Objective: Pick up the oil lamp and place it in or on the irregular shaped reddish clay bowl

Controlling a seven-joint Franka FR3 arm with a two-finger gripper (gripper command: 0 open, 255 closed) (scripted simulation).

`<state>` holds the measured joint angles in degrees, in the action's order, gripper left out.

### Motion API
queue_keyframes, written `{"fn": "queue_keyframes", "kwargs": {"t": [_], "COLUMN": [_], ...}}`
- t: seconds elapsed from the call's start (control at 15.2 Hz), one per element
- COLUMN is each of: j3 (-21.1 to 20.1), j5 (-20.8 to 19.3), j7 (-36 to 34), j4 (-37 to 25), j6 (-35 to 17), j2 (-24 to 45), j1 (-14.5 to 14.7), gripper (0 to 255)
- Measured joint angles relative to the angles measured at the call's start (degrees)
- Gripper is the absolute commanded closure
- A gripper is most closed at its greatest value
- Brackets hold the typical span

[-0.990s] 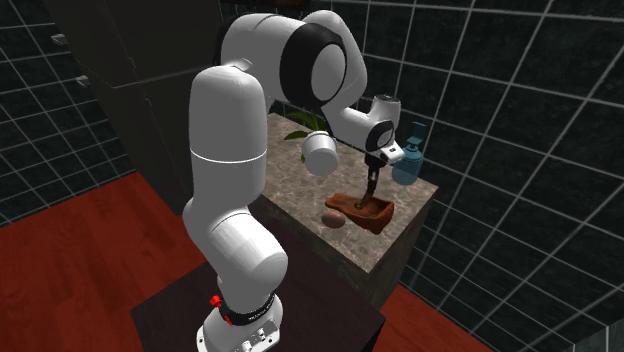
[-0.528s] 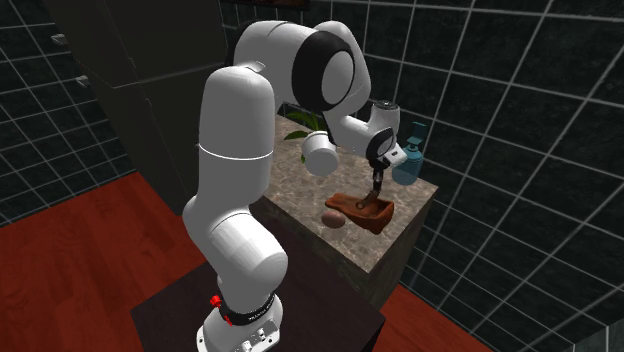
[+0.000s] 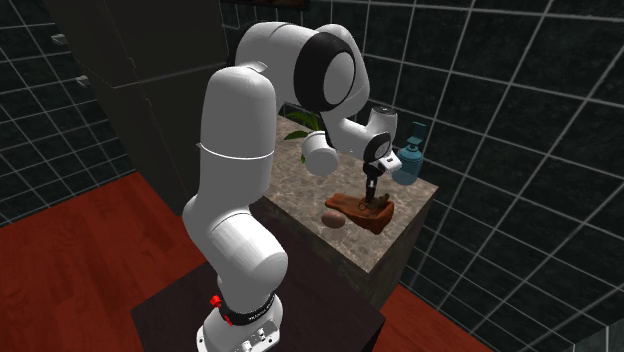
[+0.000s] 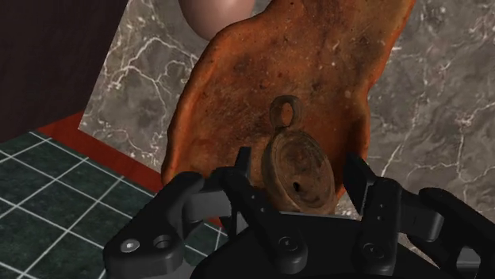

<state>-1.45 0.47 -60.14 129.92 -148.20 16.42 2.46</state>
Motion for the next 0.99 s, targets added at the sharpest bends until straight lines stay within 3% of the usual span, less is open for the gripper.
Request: {"fn": "queue_keyframes", "kwargs": {"t": [0.26, 0.59, 0.99], "j3": [0.0, -0.1, 0.0], "j5": [0.0, 0.1, 0.2], "j7": [0.1, 0.1, 0.2], "j4": [0.0, -0.6, -0.4], "j6": [0.2, 6.1, 6.7], "j2": [0.0, -5.3, -6.0], "j1": [0.0, -0.1, -0.2], "gripper": [0, 0, 0]}}
